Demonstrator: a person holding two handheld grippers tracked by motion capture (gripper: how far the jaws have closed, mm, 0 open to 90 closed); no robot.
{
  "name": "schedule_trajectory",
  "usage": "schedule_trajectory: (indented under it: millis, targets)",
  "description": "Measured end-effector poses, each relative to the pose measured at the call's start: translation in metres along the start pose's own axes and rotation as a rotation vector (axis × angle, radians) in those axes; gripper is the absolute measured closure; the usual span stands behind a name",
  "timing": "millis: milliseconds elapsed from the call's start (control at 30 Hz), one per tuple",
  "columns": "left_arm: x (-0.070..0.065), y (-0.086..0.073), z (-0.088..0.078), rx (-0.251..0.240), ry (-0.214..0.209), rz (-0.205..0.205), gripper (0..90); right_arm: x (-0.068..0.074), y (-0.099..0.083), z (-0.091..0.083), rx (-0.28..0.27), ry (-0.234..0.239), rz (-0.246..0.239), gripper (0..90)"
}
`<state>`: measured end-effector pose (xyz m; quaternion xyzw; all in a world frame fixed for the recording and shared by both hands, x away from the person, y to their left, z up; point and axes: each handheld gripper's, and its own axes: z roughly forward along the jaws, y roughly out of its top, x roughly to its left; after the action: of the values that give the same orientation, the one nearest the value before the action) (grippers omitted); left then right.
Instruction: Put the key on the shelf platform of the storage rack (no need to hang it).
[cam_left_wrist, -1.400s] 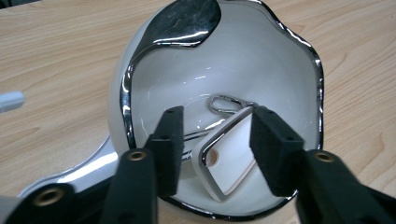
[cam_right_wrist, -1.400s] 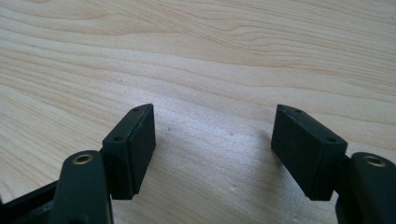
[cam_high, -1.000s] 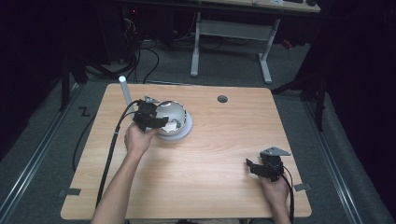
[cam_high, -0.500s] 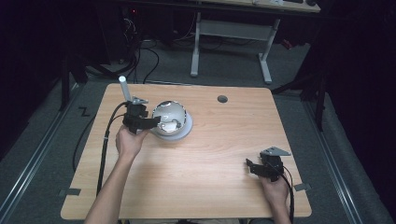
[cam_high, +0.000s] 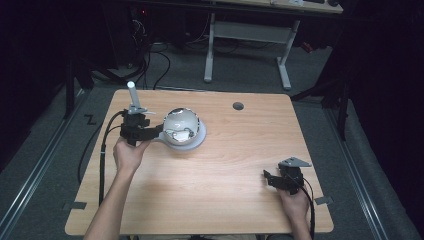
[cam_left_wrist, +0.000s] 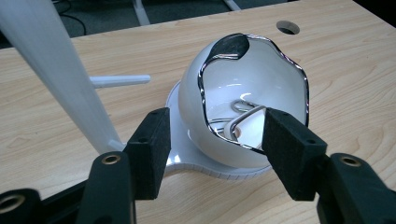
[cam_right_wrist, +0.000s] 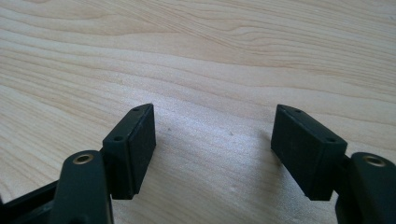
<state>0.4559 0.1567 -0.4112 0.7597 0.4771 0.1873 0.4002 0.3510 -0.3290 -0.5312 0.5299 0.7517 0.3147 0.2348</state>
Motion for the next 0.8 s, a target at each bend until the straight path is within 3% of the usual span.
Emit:
schedule_trajectory:
  millis: [467, 800]
  targets:
    - [0.005, -0.008, -0.013, 0.011, 0.001, 0.004, 40.9, 0.0, 0.0, 0.0, 0.0, 0.0, 0.0, 31.3]
    - [0.008, -0.017, -0.025, -0.015, 0.024, -0.01, 41.0, 0.0, 0.0, 0.0, 0.0, 0.0, 0.001, 31.3]
